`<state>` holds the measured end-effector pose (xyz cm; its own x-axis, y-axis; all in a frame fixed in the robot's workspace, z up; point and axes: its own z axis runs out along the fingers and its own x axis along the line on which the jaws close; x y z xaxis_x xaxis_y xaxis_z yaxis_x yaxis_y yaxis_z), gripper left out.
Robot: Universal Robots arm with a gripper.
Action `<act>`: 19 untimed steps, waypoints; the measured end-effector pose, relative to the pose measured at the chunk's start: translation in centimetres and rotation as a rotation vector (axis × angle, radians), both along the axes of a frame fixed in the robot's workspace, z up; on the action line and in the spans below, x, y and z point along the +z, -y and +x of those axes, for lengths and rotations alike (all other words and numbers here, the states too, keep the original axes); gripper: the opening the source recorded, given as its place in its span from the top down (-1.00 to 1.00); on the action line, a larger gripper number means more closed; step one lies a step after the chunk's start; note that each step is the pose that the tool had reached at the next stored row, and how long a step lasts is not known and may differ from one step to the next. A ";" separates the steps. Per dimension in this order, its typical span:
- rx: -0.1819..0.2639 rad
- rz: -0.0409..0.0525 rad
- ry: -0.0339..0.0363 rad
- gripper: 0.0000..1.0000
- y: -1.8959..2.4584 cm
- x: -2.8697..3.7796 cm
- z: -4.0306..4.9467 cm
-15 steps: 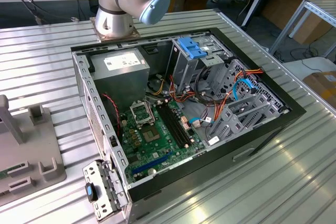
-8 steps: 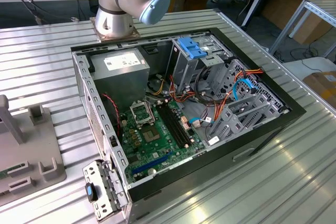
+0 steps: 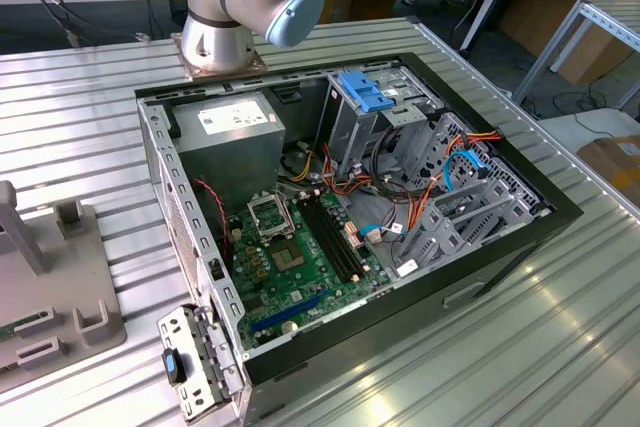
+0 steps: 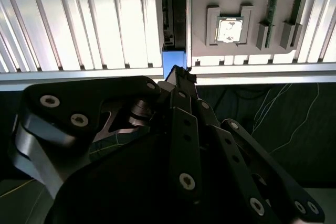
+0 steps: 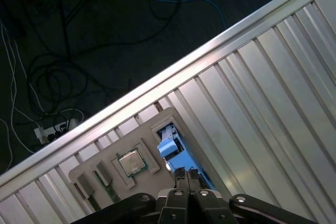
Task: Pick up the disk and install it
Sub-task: 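Pick up the disk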
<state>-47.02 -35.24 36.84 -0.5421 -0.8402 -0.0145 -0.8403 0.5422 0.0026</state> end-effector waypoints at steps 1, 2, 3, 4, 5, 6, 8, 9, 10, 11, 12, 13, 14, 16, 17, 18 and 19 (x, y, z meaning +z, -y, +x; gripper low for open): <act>0.000 0.0000 0.0000 0.79 0.00 0.00 0.00; 0.000 0.0000 -0.0001 0.79 0.00 0.00 0.00; 0.003 0.0000 0.0000 0.79 0.00 0.00 0.00; 0.017 0.0000 0.0000 0.79 -0.01 0.00 0.00; 0.032 0.0000 0.0000 0.79 -0.01 0.00 0.00; 0.042 -0.0001 0.0000 0.79 -0.01 0.00 0.00; 0.067 0.0000 0.0001 0.79 -0.02 -0.01 0.00; 0.092 0.0000 0.0000 0.79 -0.05 -0.01 0.00; 0.155 -0.0001 -0.0001 0.79 -0.09 -0.03 0.00; 0.175 -0.0001 -0.0001 0.79 -0.09 -0.03 0.00; 0.175 0.0000 0.0000 0.79 -0.09 -0.04 0.00; 0.176 0.0000 -0.0001 0.79 -0.09 -0.04 0.00; 0.176 0.0000 0.0000 0.79 -0.09 -0.04 0.00; 0.179 0.0000 0.0000 0.79 -0.09 -0.04 0.00; 0.200 0.0000 0.0001 0.79 -0.10 -0.04 0.00; 0.218 0.0000 0.0000 0.79 -0.10 -0.04 0.00; 0.237 0.0000 0.0000 0.79 -0.11 -0.04 0.00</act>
